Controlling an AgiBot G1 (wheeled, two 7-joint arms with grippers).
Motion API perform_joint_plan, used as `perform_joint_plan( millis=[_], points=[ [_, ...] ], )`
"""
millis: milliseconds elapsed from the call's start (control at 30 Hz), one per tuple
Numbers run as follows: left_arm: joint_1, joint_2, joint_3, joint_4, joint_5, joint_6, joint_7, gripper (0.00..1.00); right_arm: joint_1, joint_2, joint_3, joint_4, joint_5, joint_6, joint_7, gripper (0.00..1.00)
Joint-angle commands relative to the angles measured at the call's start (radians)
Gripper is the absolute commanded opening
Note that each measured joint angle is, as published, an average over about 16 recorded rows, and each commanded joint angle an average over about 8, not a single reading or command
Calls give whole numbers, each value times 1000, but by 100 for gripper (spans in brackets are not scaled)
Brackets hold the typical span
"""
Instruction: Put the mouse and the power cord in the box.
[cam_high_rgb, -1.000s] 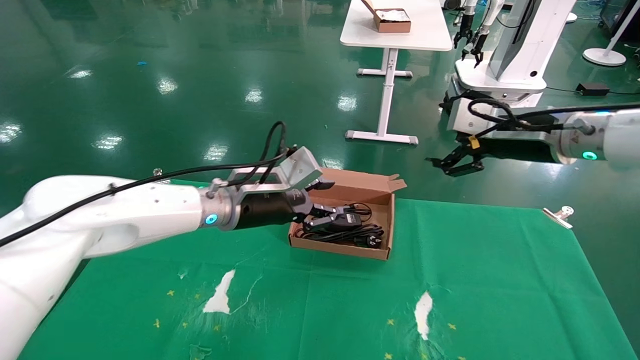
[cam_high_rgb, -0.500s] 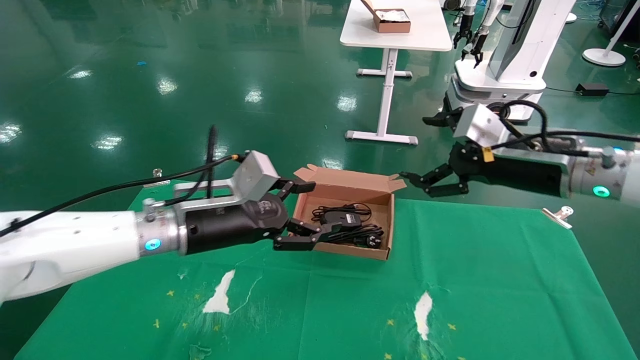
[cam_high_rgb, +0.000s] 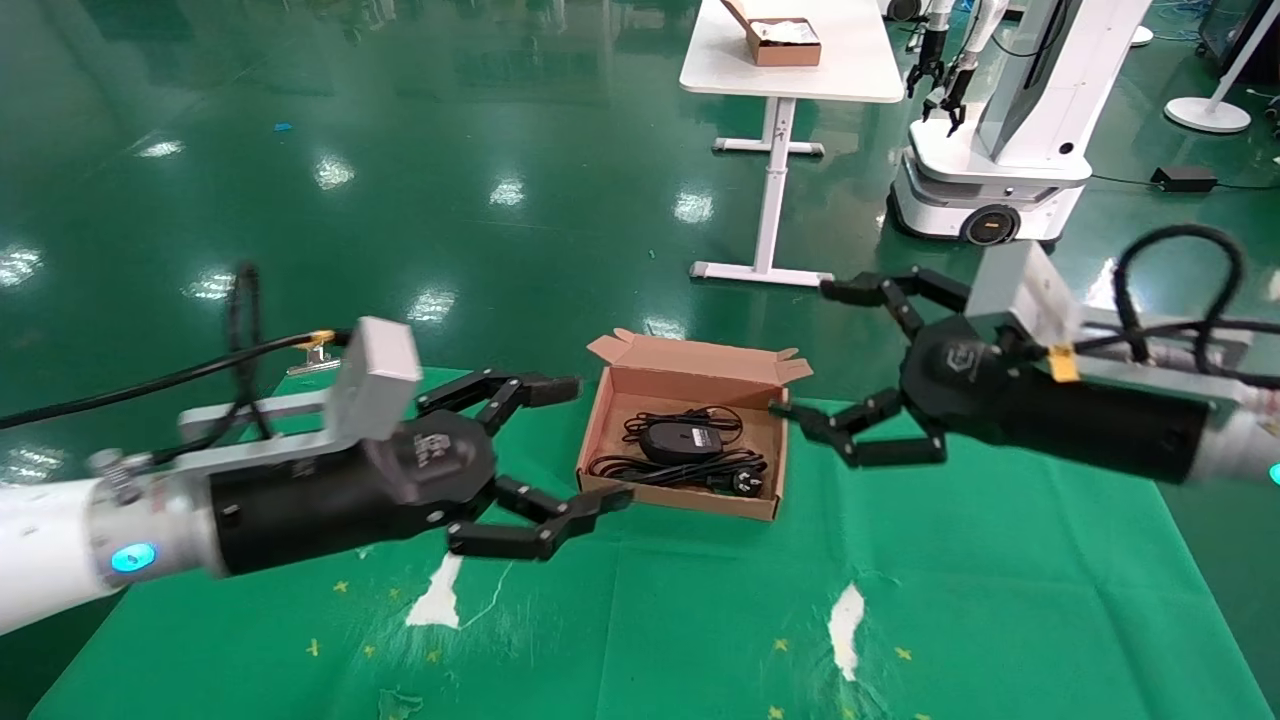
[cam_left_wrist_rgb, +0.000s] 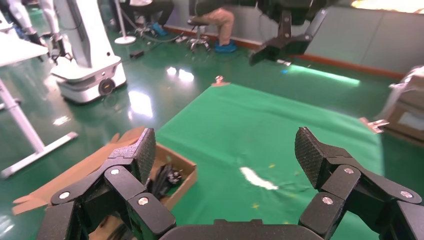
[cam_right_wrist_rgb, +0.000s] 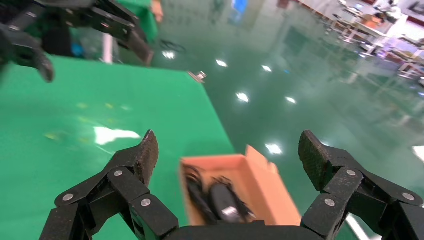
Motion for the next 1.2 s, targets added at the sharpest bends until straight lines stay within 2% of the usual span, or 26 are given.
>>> perform_joint_plan(
  millis=[33, 600, 767, 967, 1200],
  points=[
    [21, -26, -17, -30, -23, 20, -10, 100, -30, 17, 13, 40, 25, -18, 31, 100],
    [196, -240, -163, -286, -215, 192, -93, 100, -282, 161, 126, 381, 239, -167, 292, 100],
    [228, -280, -190, -333, -251, 224, -108, 100, -342, 196, 153, 463, 290, -203, 353, 100],
    [238, -292, -198, -348, -264, 233, -110, 100, -378, 215, 169, 512, 322, -224, 379, 100],
    [234, -287, -196, -342, -260, 230, -110, 100, -367, 210, 165, 495, 313, -217, 371, 100]
  ],
)
